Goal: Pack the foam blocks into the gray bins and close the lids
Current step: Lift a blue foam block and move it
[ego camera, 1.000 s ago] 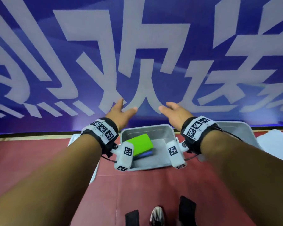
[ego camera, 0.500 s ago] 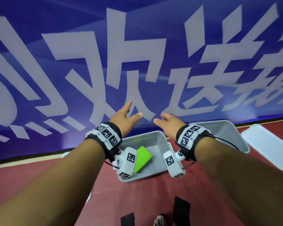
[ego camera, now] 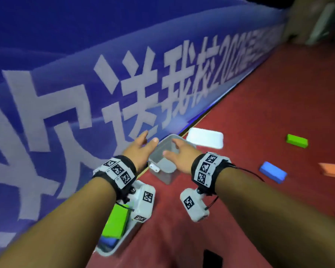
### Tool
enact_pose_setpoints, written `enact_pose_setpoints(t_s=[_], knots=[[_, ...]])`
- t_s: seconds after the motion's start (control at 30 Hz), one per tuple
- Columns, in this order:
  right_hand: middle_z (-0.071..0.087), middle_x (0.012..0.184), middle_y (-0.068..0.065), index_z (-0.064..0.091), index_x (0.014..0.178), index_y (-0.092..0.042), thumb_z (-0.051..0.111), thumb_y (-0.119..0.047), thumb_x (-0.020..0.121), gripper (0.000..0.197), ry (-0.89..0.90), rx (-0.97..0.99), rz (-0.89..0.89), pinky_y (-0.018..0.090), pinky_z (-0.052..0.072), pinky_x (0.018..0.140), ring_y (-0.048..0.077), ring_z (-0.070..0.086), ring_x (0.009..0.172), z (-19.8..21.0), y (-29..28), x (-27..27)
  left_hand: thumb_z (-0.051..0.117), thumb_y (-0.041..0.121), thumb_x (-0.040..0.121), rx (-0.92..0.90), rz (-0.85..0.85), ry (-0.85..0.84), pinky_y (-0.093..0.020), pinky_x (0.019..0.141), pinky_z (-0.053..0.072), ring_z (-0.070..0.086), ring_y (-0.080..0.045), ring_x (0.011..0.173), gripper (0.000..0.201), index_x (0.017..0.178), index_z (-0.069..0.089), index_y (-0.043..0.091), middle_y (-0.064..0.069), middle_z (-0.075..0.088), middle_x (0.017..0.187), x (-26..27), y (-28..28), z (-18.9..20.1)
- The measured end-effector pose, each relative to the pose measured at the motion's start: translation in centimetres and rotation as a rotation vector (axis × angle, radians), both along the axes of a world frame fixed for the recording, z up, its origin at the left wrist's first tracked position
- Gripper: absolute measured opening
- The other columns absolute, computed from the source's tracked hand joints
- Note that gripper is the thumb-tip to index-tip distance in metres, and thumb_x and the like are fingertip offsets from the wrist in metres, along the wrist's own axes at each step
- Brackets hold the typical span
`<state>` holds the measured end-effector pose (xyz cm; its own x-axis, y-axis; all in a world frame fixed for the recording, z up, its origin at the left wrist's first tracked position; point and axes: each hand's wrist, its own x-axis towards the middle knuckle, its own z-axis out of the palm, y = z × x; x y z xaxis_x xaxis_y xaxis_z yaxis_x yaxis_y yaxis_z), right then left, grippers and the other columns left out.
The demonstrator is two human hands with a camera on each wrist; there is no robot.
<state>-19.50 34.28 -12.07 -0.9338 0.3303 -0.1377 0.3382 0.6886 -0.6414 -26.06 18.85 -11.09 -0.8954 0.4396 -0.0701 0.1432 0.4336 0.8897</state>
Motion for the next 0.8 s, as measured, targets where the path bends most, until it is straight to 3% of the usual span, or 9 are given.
enact_pose_setpoints(t_s=[0.1, 0.2, 0.33, 0.4, 0.5, 0.6, 0.8], knots=[[0.043, 0.147, 0.011, 0.032, 0.149, -0.019, 0.059, -0.047, 0.090, 0.071, 0.037, 0.057, -0.212, 0.033, 0.038, 0.107, 0.028, 0.046, 0.131, 1.4, 5.2, 7.1, 0.052, 0.056, 0.091, 0.026, -0.208, 0.029, -0.022, 0.105, 0.027, 0.043, -0.013, 0.131, 0.070, 0.151, 0.029, 0.027, 0.000, 0.042, 0.150, 4.7, 6.3, 1.0], [0.047, 0.144, 0.011, 0.036, 0.147, -0.018, 0.056, -0.048, 0.092, 0.066, 0.047, 0.083, -0.416, 0.030, 0.038, 0.103, 0.028, 0.048, 0.129, 2.1, 9.7, 14.6, 0.052, 0.055, 0.091, 0.056, -0.339, 0.056, -0.020, 0.096, 0.029, 0.049, -0.009, 0.116, 0.067, 0.150, 0.032, 0.029, 0.003, 0.043, 0.148, 9.7, 11.9, 1.8], [0.042, 0.148, 0.013, 0.032, 0.150, -0.018, 0.047, -0.057, 0.093, 0.071, 0.037, 0.060, -0.721, 0.037, 0.034, 0.111, 0.029, 0.043, 0.134, 1.2, 15.1, 26.9, 0.050, 0.045, 0.096, 0.029, -0.591, 0.109, -0.017, 0.098, 0.023, 0.040, -0.015, 0.136, 0.061, 0.151, 0.030, 0.027, 0.001, 0.040, 0.151, 19.4, 19.3, 3.0], [0.042, 0.148, 0.014, 0.032, 0.150, -0.017, 0.046, -0.056, 0.094, 0.070, 0.033, 0.054, -0.822, 0.037, 0.033, 0.111, 0.029, 0.043, 0.134, 0.5, 16.6, 32.8, 0.050, 0.045, 0.096, 0.013, -0.698, 0.125, -0.016, 0.097, 0.023, 0.037, -0.015, 0.138, 0.062, 0.152, 0.028, 0.026, -0.001, 0.037, 0.153, 23.9, 22.2, 3.0], [0.041, 0.149, 0.014, 0.031, 0.149, -0.016, 0.045, -0.058, 0.093, 0.072, 0.026, 0.049, -0.953, 0.039, 0.033, 0.112, 0.029, 0.043, 0.135, 0.1, 18.0, 41.8, 0.056, 0.043, 0.093, -0.010, -0.832, 0.156, -0.022, 0.108, 0.028, 0.041, -0.015, 0.136, 0.069, 0.152, 0.027, 0.024, -0.003, 0.040, 0.151, 30.8, 26.1, 2.3], [0.041, 0.149, 0.015, 0.029, 0.150, -0.014, 0.048, -0.058, 0.092, 0.075, 0.026, 0.045, -1.077, 0.039, 0.033, 0.112, 0.029, 0.042, 0.135, -0.7, 19.0, 52.7, 0.068, 0.037, 0.086, -0.060, -0.977, 0.179, -0.034, 0.111, 0.035, 0.046, -0.019, 0.132, 0.081, 0.153, 0.024, 0.025, -0.003, 0.042, 0.150, 40.3, 29.4, 1.3], [0.040, 0.150, 0.015, 0.020, 0.152, -0.019, 0.051, -0.057, 0.090, 0.079, -0.014, 0.001, -1.308, 0.040, 0.035, 0.111, 0.030, 0.043, 0.134, -3.2, 18.5, 74.0, 0.069, 0.033, 0.084, -0.066, -1.164, 0.199, -0.038, 0.106, 0.041, 0.048, -0.023, 0.128, 0.082, 0.152, 0.023, 0.027, -0.002, 0.042, 0.148, 60.8, 33.6, -1.3]])
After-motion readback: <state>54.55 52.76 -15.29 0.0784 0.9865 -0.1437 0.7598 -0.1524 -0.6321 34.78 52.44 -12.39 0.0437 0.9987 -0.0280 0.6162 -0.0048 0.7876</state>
